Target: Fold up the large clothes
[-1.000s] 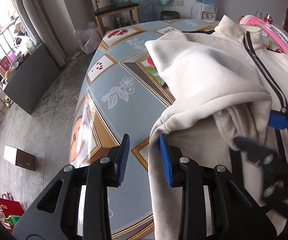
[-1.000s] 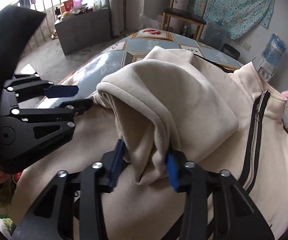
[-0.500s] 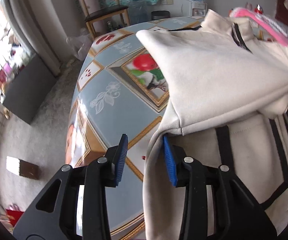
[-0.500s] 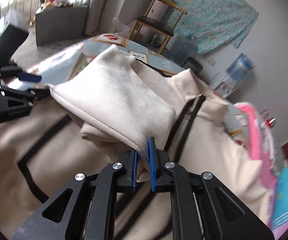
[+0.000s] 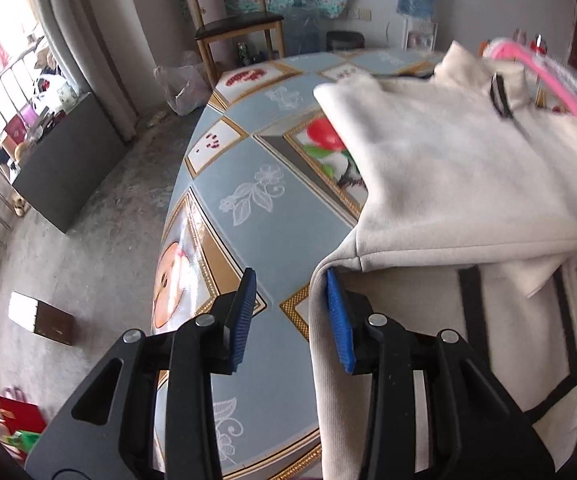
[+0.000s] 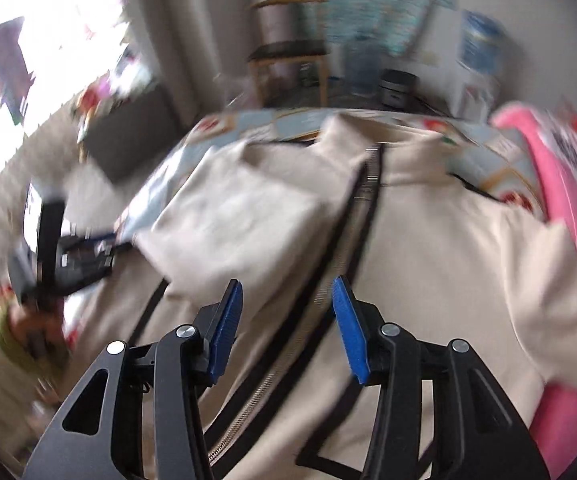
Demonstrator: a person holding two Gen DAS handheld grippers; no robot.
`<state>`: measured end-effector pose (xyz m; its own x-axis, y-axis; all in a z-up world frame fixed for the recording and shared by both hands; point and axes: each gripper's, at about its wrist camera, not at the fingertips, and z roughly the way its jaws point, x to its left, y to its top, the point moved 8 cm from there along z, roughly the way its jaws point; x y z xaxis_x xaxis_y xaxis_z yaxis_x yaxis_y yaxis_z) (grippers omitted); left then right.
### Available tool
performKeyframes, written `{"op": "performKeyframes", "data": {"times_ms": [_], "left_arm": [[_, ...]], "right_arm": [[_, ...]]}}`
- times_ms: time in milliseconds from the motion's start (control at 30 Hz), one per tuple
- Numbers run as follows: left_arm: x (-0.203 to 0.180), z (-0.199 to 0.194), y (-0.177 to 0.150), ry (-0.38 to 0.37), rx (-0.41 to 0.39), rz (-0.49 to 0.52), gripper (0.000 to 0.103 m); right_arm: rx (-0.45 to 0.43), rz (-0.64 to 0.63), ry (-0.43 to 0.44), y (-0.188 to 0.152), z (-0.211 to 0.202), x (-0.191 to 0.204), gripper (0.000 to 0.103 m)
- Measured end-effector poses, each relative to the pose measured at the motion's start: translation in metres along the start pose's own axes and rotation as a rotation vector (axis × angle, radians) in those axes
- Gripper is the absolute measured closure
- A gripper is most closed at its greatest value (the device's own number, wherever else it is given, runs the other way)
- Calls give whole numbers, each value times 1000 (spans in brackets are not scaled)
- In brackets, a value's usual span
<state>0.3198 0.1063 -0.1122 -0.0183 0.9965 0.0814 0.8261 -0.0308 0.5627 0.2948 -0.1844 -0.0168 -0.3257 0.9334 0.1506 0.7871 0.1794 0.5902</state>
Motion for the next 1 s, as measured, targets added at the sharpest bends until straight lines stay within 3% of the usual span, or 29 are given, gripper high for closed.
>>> {"op": "performKeyframes", "data": {"times_ms": [67, 267, 433, 467, 500, 533, 600, 733, 833, 900, 933, 967, 1000], "left_arm": [[3, -7, 2, -45, -27, -41, 68], [3, -18, 5, -55, -56, -6, 67], [-22, -33, 6, -68, -85, 123, 63], [-28, -36, 6, -64, -94, 147, 61], [-35, -40, 7, -58, -108, 174, 58], [-43, -45, 6, -61, -122, 199, 58], [-52, -49, 3, -86, -126, 210, 58], [-53, -56, -5, -165, -123, 173, 58], [-47, -54, -9, -178, -125, 157, 58], [-43, -49, -10, -178, -122, 154, 58], [-42, -48, -9, -183, -124, 154, 58], [-42, -46, -8, -186, -129, 159, 58], [-42, -43, -5, -181, -133, 163, 57]], "right_arm": [[-3, 67, 52, 1, -4, -11, 46], [140, 17, 184, -26, 32, 29, 40], [180, 14, 100, -35, 67, 35, 40], [183, 41, 99, -33, 72, 31, 46], [181, 80, 128, -26, 80, 28, 57], [180, 111, 166, -19, 84, 28, 76], [180, 144, 233, -2, 91, 36, 93], [123, 69, 336, 53, 96, 91, 97], [90, 18, 369, 86, 95, 138, 97], [92, 41, 370, 96, 94, 147, 81], [105, 61, 359, 98, 96, 144, 52], [113, 80, 336, 96, 97, 137, 34], [114, 102, 296, 93, 96, 122, 34]]}}
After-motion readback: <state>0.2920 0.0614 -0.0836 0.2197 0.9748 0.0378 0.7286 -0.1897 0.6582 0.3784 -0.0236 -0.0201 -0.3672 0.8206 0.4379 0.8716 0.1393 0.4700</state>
